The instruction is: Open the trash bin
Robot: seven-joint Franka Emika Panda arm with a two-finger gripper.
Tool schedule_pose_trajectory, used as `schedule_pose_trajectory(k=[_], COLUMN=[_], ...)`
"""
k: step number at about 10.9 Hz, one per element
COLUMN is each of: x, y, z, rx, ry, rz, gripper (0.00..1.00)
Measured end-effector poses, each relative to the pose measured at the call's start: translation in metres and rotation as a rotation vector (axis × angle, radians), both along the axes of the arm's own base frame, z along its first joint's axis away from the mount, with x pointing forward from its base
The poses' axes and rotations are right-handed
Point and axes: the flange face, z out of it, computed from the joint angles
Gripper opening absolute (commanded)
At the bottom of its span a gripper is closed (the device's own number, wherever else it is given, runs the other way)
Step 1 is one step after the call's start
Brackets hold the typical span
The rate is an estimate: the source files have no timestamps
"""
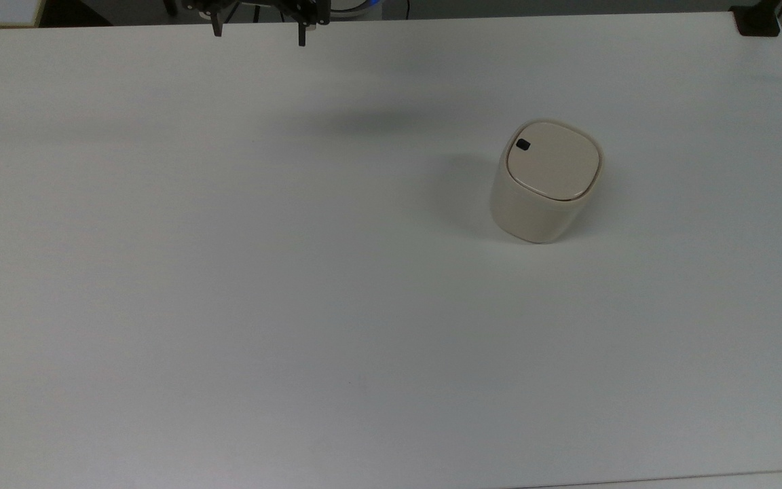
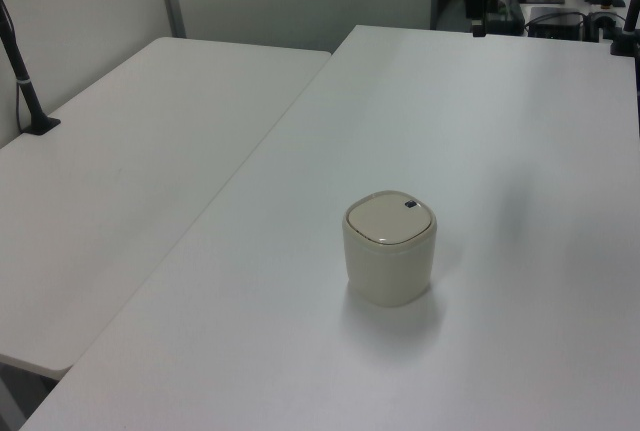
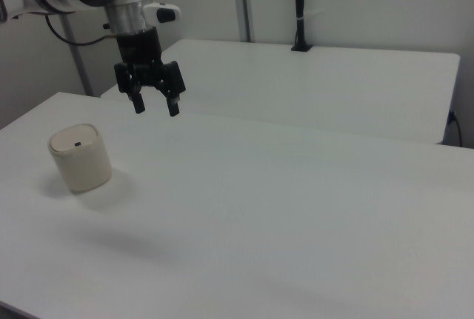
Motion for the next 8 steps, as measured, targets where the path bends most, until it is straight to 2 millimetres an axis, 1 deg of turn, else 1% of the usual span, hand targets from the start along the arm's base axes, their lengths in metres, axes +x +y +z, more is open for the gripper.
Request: schedule_pose_trajectory(k=[1,2,4,5,8], x=[0.003,0.003,0.003,0.004,0.004], y=[0.002,0.001,-0.014,-0.018,-0.013], z=[-0.006,-0.006,0.003,0.008,0.01], rx=[0.001,0.01,0.063,0.083,0.122], ry=[0.011,0.01,-0.01,-0.021,-0.025], rz=[0.004,0.001,-0.025,-0.023,-0.017], gripper=[1.0,1.0,1.0,1.0,1.0])
